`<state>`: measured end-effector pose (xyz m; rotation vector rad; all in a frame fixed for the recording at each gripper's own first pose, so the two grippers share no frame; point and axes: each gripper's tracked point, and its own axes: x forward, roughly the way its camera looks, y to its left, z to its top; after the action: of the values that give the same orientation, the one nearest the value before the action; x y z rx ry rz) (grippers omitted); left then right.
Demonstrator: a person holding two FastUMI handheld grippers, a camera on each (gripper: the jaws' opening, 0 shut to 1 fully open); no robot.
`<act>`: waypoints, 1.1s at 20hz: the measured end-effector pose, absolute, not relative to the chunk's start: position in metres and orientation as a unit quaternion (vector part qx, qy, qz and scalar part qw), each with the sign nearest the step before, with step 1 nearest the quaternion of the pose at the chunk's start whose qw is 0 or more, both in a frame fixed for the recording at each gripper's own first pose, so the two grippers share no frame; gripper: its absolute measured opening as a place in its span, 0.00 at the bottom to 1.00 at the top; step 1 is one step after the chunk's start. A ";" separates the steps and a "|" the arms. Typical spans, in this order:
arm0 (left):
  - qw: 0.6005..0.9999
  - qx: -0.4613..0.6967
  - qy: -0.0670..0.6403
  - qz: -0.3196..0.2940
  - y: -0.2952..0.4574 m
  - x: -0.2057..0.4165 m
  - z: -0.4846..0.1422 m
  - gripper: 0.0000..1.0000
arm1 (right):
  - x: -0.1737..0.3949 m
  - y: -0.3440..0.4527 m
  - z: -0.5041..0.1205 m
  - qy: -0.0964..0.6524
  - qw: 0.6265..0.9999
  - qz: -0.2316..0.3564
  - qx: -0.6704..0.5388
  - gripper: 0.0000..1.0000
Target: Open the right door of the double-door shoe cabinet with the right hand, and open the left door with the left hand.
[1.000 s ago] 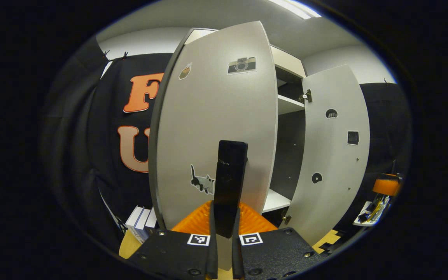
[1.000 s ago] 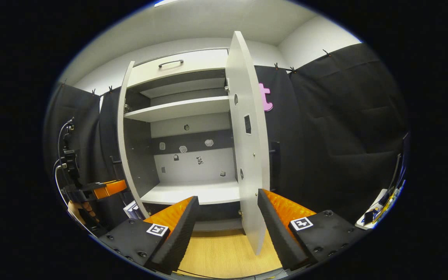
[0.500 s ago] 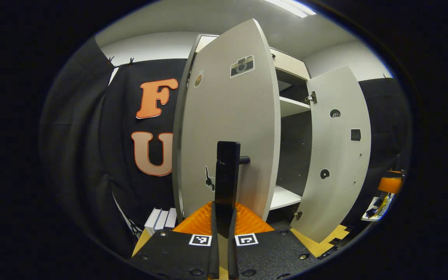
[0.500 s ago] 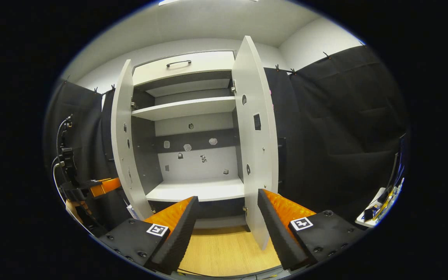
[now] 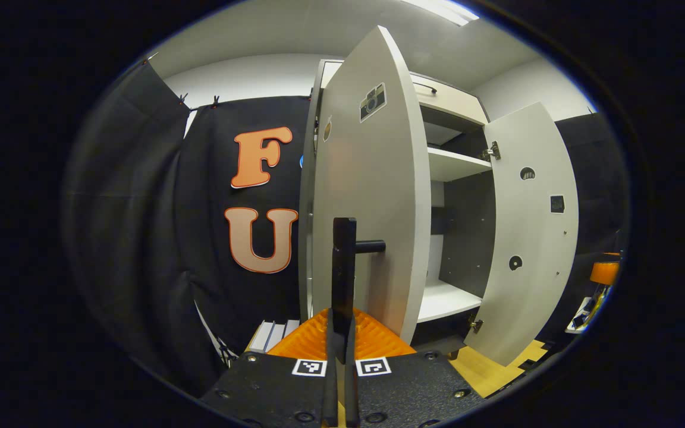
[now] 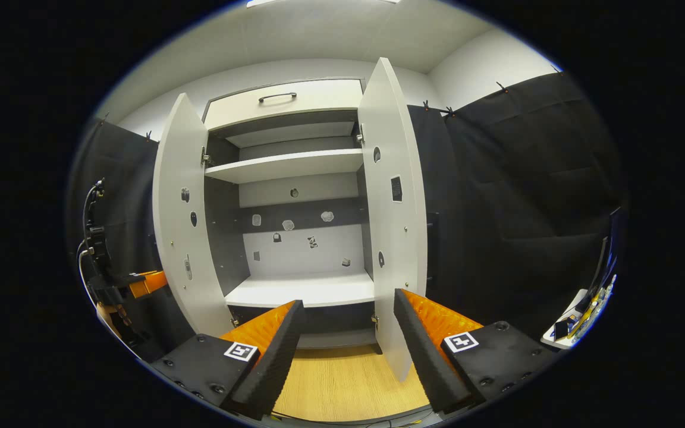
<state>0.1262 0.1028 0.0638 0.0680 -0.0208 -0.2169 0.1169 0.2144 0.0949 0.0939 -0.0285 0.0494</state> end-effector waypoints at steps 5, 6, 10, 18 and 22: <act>0.993 0.026 -0.002 -0.112 0.120 0.128 0.065 0.03 | 0.122 0.230 0.092 -0.008 0.998 0.039 0.038 0.89; 0.993 0.027 -0.002 -0.111 0.123 0.128 0.065 0.03 | 0.123 0.233 0.093 -0.008 0.998 0.041 0.036 0.89; 0.994 0.035 -0.006 -0.105 0.137 0.132 0.066 0.03 | 0.125 0.242 0.092 -0.007 0.998 0.048 0.037 0.98; 0.994 0.030 -0.004 -0.102 0.156 0.134 0.067 0.01 | 0.123 0.238 0.095 -0.013 0.998 0.039 0.042 0.98; 0.994 0.021 -0.001 -0.108 0.160 0.128 0.066 0.01 | 0.121 0.240 0.096 -0.014 0.998 0.043 0.045 0.98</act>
<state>0.1275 0.1600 0.0660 0.0431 -0.0019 -0.2173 0.1208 0.2398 0.0957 0.0901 -0.0279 0.0870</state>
